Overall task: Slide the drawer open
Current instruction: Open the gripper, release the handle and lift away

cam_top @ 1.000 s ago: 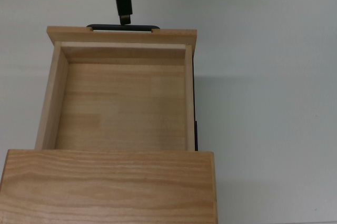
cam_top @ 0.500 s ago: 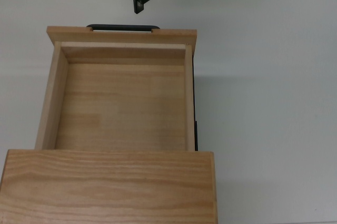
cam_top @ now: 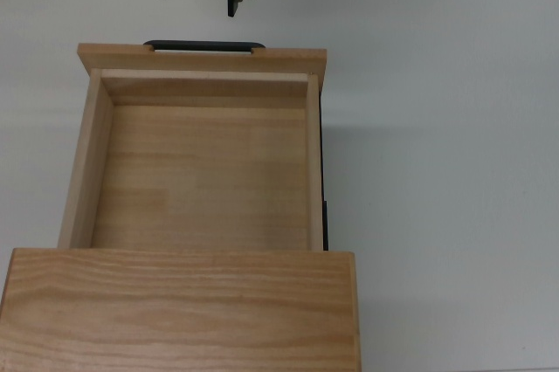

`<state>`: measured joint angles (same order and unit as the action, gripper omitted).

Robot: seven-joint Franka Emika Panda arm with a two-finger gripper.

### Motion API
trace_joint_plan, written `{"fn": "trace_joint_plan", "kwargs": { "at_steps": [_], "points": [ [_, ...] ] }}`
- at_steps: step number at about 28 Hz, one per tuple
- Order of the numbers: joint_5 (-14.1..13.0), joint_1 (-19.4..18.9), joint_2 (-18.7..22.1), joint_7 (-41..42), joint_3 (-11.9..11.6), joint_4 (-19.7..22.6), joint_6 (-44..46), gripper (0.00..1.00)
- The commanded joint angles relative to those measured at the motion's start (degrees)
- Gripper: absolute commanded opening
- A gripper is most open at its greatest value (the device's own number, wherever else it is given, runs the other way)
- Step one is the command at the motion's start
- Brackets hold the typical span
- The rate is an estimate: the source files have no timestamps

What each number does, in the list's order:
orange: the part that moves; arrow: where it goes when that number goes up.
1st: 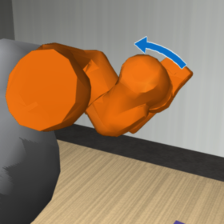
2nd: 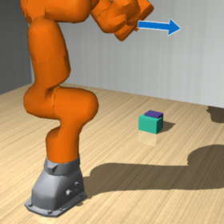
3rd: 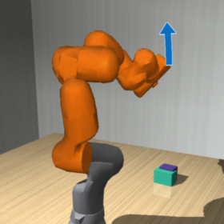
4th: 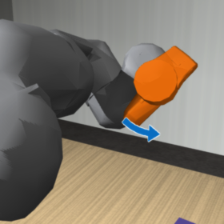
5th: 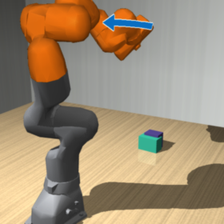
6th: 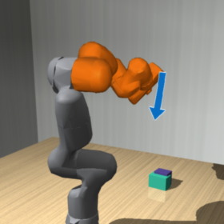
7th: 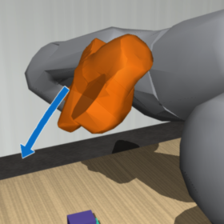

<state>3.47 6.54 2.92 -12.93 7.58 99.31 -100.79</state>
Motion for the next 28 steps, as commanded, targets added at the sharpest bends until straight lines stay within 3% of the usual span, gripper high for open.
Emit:
{"fn": "trace_joint_plan", "kwargs": {
  "at_steps": [1,12,21,28],
  "points": [
    [1.0,-0.1,-0.2,6.0,-0.2,-0.3,2.5,1.00],
    [1.4,0.3,-2.0,11.1,-0.3,-1.9,8.4,1.00],
    [1.4,0.2,-2.4,11.2,-0.4,-2.2,7.7,1.00],
    [-1.4,0.2,-2.6,10.0,-0.4,-2.3,6.3,1.00]
  ]
}}
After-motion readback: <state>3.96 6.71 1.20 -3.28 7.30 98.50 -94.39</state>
